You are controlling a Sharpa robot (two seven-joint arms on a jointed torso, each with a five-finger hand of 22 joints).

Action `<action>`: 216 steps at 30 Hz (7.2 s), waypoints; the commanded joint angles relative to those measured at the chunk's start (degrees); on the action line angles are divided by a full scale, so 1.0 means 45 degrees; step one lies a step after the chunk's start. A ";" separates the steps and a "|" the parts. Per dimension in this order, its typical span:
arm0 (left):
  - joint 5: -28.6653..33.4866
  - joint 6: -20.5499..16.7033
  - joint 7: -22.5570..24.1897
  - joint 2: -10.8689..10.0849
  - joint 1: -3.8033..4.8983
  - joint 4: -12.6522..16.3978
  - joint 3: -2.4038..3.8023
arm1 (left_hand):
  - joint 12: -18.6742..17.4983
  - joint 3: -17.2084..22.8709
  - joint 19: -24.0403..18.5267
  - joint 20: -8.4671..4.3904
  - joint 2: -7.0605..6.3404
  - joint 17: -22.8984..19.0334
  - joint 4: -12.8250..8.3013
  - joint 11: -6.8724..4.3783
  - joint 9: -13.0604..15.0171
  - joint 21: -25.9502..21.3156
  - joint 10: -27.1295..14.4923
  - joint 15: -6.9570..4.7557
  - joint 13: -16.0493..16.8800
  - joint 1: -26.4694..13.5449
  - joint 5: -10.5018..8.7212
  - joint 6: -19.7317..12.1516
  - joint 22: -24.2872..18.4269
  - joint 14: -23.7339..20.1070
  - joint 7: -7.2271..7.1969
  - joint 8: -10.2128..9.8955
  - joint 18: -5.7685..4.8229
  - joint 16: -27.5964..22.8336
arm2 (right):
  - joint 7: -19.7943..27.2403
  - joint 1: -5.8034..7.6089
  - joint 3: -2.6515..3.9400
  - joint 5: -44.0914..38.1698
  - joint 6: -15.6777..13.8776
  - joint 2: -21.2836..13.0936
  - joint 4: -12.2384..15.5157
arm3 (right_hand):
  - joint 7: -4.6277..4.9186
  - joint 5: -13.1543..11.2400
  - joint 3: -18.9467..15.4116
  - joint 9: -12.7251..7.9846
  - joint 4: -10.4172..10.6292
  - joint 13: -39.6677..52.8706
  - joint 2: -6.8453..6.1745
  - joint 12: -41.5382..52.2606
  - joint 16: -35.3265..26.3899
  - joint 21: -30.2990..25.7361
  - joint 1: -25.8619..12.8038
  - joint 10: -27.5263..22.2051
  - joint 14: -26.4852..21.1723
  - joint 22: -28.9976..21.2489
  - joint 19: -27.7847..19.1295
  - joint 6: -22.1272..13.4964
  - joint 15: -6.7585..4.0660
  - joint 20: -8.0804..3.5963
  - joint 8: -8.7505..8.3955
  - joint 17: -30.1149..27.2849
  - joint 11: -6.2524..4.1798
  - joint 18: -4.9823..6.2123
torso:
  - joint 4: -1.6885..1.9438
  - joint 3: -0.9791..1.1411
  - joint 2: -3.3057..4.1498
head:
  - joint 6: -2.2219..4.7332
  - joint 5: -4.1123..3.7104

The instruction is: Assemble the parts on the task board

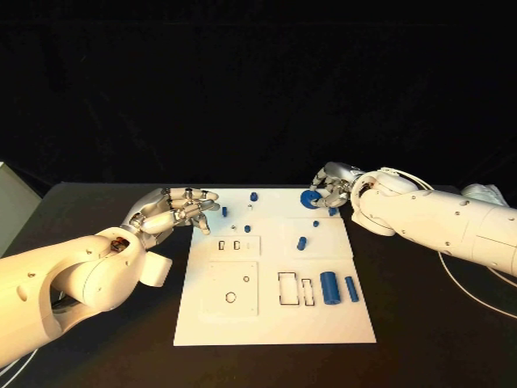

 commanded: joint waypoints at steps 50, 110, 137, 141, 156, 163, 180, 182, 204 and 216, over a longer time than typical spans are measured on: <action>-0.0017 0.0299 0.0083 0.0183 0.0006 0.0080 0.0003 | -0.0029 0.0030 -0.0103 0.0014 0.0070 -0.0014 -0.0080 0.0030 0.0027 0.0049 -0.0071 0.0012 0.0007 0.0044 -0.0061 -0.0103 -0.0014 -0.0063 -0.0017 -0.0076 0.0079 -0.0061 | -0.1083 -0.0454 -0.0015 -0.3474 -0.2073 0.2295 0.1402 | -0.0164 -0.0016 0.1552 0.0186 -0.0756 0.2954 -0.0650 0.0032 0.0101 0.0016 -0.1212 0.0875 0.1283 0.2338 0.0913 0.0125 -0.0132 -0.0130 0.0654 0.3165 -0.0168 -0.0195 | 0.0003 0.0008 0.0029 | -0.0022 0.0205; -0.0017 0.0323 0.0032 0.0282 0.0006 -0.0008 0.0003 | -0.0029 0.0030 -0.0103 0.0014 0.0070 -0.0014 -0.0080 0.0030 0.0027 0.0049 -0.0071 0.0012 0.0007 0.0044 -0.0061 -0.0103 -0.0014 -0.0063 -0.0017 -0.0076 0.0079 -0.0061 | -0.1134 -0.0544 -0.0014 -0.3265 -0.2099 0.2883 0.0624 | 0.0236 -0.0326 0.1664 -0.0253 -0.1043 0.2434 -0.0880 -0.0471 0.0123 -0.0041 -0.1899 0.0212 0.1291 0.2305 0.0888 -0.1196 0.0196 0.0143 -0.0109 0.3206 0.0189 -0.0185 | -0.0004 0.0005 0.0027 | -0.0115 0.0273; -0.0017 0.0280 0.0020 0.0222 0.0006 0.0014 0.0002 | -0.0029 0.0030 -0.0103 0.0014 0.0070 -0.0014 -0.0080 0.0030 0.0027 0.0049 -0.0071 0.0012 0.0007 0.0044 -0.0061 -0.0103 -0.0014 -0.0063 -0.0017 -0.0076 0.0079 -0.0061 | -0.0614 -0.0541 -0.0024 -0.1755 -0.0648 0.2633 0.0846 | 0.0186 0.0213 0.0747 -0.0491 0.0470 0.2512 -0.0292 -0.0375 0.0164 -0.0005 -0.4510 0.0307 0.1309 0.2372 0.0910 -0.1102 0.0205 0.0189 -0.0182 0.3287 0.0175 -0.0195 | -0.0009 0.0014 0.0021 | -0.0218 0.0304; -0.0017 0.0270 0.0018 0.0207 0.0006 0.0013 0.0002 | -0.0029 0.0030 -0.0103 0.0014 0.0070 -0.0014 -0.0080 0.0030 0.0027 0.0049 -0.0071 0.0012 0.0007 0.0044 -0.0061 -0.0103 -0.0014 -0.0063 -0.0017 -0.0076 0.0079 -0.0061 | -0.0690 -0.0541 -0.0025 -0.1782 -0.0690 0.2596 0.0831 | 0.0189 0.0265 0.0753 -0.0495 0.0454 0.2513 -0.0271 -0.0374 0.0165 -0.0001 -0.4492 0.0308 0.1310 0.2376 0.0912 -0.1099 0.0207 0.0189 -0.0183 0.3289 0.0176 -0.0196 | -0.0017 0.0016 0.0029 | -0.0238 0.0301; -0.0017 0.0252 0.0023 0.0163 0.0006 0.0010 0.0002 | -0.0029 0.0030 -0.0103 0.0014 0.0070 -0.0014 -0.0080 0.0030 0.0027 0.0049 -0.0071 0.0012 0.0007 0.0044 -0.0061 -0.0103 -0.0014 -0.0063 -0.0017 -0.0076 0.0079 -0.0061 | -0.0694 -0.0544 -0.0059 -0.1845 -0.0585 0.2273 0.1070 | 0.0193 0.0767 0.0813 -0.0519 0.0224 0.2540 -0.0230 -0.0345 0.0164 0.0006 -0.4286 0.0340 0.1309 0.2390 0.0917 -0.1035 0.0214 0.0198 -0.0167 0.3287 0.0181 -0.0199 | -0.0010 0.0019 0.0022 | -0.0271 0.0301; -0.0017 0.0266 0.0025 0.0162 0.0006 0.0002 0.0002 | -0.0029 0.0030 -0.0103 0.0014 0.0070 -0.0014 -0.0080 0.0030 0.0027 0.0049 -0.0071 0.0012 0.0007 0.0044 -0.0061 -0.0103 -0.0014 -0.0063 -0.0017 -0.0076 0.0079 -0.0061 | -0.0554 -0.0548 -0.0068 -0.2008 -0.1899 0.1910 0.1401 | 0.0176 0.1027 0.0921 -0.0525 0.0046 0.2574 -0.0190 -0.0311 0.0169 0.0015 -0.4143 0.0386 0.1312 0.2403 0.0922 -0.0948 0.0202 0.0190 -0.0130 0.3297 0.0165 -0.0201 | -0.0005 0.0016 0.0017 | -0.0283 0.0290; 0.0000 0.0299 0.0121 0.0169 0.0002 -0.0229 0.0001 | 0.0000 0.0052 -0.0142 0.0020 0.0100 -0.0015 -0.0108 0.0032 0.0107 0.0096 -0.0098 0.0012 0.0018 0.0006 -0.0062 -0.0126 -0.0016 -0.0028 -0.0015 -0.0080 0.0083 -0.0136 | 0.3302 -0.0138 0.0091 0.1838 -0.3268 -0.1373 0.3846 | 0.0180 0.0666 0.1412 -0.0614 -0.0972 0.2489 -0.0257 -0.0389 0.0094 -0.0091 -0.3159 0.0285 0.1271 0.2311 0.0870 -0.0889 0.0179 0.0168 -0.0150 0.3129 0.0154 -0.0173 | -0.0287 0.0122 -0.0184 | 0.0011 0.0347; 0.0008 0.0313 0.0136 0.0189 -0.0001 -0.0268 0.0000 | 0.0000 0.0052 -0.0142 0.0020 0.0100 -0.0015 -0.0108 0.0032 0.0107 0.0096 -0.0098 0.0012 0.0018 0.0006 -0.0062 -0.0126 -0.0016 -0.0028 -0.0015 -0.0080 0.0083 -0.0136 | 0.3939 -0.0128 0.0093 0.2636 -0.2880 -0.1786 0.3777 | 0.0272 0.0481 0.1545 -0.0671 -0.1439 0.2382 -0.0424 -0.0490 0.0096 -0.0052 -0.2652 0.0145 0.1272 0.2360 0.0885 -0.1051 0.0237 0.0207 -0.0241 0.3136 0.0225 -0.0188 | -0.0337 0.0164 -0.0209 | 0.0054 0.0389; 0.0060 0.0451 0.0187 0.0450 -0.0151 -0.0479 -0.0005 | -0.0002 0.0045 -0.0153 0.0022 0.0081 -0.0013 -0.0119 0.0036 0.0116 0.0100 -0.0116 0.0016 0.0018 -0.0001 -0.0065 -0.0144 -0.0018 -0.0030 -0.0010 -0.0089 0.0082 -0.0149 | 0.4564 -0.0645 0.0073 0.2662 -0.0195 -0.2938 0.1607 | 0.0395 -0.0585 0.1028 -0.0822 -0.2472 0.2160 -0.0799 -0.0684 0.0147 0.0015 -0.1420 -0.0137 0.1299 0.2455 0.0905 -0.1328 0.0362 0.0338 -0.0381 0.3248 0.0349 -0.0208 | -0.0502 0.0507 -0.0250 | -0.0143 0.0368; 0.0064 0.0449 0.0179 0.0431 -0.0164 -0.0533 -0.0006 | -0.0004 0.0045 -0.0154 0.0023 0.0080 -0.0013 -0.0121 0.0037 0.0117 0.0101 -0.0119 0.0016 0.0017 -0.0001 -0.0065 -0.0147 -0.0018 -0.0030 -0.0008 -0.0091 0.0082 -0.0150 | 0.4002 -0.0852 0.0065 0.2495 -0.0725 -0.2486 0.0944 | 0.0393 -0.0383 0.0984 -0.0813 -0.2296 0.2265 -0.0518 -0.0578 0.0159 0.0035 -0.1542 0.0013 0.1305 0.2478 0.0917 -0.1141 0.0368 0.0352 -0.0278 0.3274 0.0349 -0.0213 | -0.0440 0.0446 -0.0244 | -0.0233 0.0305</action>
